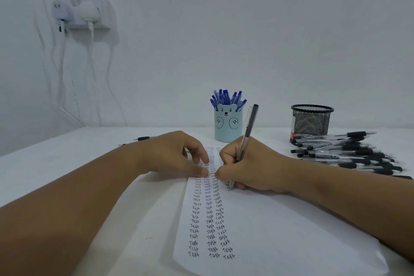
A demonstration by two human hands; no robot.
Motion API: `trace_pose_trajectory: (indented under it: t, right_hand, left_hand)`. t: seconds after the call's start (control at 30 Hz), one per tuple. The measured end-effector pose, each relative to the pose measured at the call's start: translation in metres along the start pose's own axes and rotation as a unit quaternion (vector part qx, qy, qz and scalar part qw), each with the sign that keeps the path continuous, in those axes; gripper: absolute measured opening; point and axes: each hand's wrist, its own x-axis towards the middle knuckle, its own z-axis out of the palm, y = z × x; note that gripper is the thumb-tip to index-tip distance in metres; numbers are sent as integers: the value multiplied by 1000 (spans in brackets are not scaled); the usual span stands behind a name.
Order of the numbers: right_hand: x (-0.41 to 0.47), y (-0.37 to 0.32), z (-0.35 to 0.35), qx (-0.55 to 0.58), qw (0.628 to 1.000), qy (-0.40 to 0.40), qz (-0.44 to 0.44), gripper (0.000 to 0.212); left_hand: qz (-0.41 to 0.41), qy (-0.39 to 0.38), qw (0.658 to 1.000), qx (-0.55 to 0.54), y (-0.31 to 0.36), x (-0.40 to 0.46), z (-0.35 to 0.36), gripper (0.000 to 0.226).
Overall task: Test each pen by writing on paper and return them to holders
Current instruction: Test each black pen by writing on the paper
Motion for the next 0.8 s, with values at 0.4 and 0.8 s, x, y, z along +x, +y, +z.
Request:
trace_pose_trajectory:
  t: [0.4, 0.8]
  right_hand:
    - [-2, -1, 0, -26, 1000, -5, -9, 38]
    - [-1, 0, -2, -12, 1000, -1, -2, 45]
  left_hand:
    - [1, -5, 1000, -5, -1, 0, 0, 26]
    - [2, -7, 1000, -10, -1, 1, -1, 26]
